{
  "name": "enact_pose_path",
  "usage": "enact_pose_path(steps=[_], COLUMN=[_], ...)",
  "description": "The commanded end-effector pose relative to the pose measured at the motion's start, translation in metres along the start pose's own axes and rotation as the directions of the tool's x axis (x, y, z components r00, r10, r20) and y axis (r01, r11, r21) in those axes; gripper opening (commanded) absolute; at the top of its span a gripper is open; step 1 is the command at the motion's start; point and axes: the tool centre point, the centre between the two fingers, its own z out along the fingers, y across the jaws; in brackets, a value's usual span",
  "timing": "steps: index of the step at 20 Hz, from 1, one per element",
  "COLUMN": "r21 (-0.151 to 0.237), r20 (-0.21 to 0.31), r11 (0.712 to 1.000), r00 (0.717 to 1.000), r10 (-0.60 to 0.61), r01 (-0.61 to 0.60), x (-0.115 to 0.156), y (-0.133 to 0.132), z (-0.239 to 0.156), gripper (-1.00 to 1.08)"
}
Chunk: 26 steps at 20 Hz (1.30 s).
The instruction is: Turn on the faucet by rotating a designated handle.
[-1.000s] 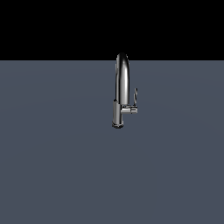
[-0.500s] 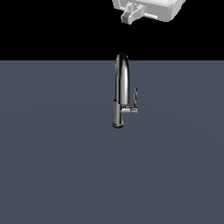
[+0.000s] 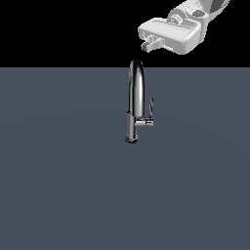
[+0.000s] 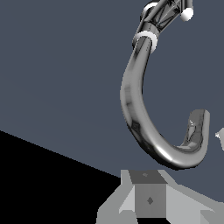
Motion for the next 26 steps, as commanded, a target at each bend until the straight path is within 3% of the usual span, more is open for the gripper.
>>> enact_pose_path(steps=[1,7,14,20,26], r21=[0.044,0.147,0.244,0.294,0.316], r20=[0.046,0.169,0.318,0.423,0.48], r11=[0.998,0.975,0.917,0.858,0.818], r00=[0.998,0.976,0.919,0.862,0.824], r10=[0.041,0.139,0.231,0.279,0.299], r01=[-0.043,-0.165,-0.315,-0.422,-0.481], x=[0.019,0.069,0.124,0.161,0.181], y=[0.0,0.003,0.013,0.022,0.028], z=[0.0,0.003,0.015,0.03,0.041], gripper=[-1.0,-1.0,-1.0,-1.0,-1.0])
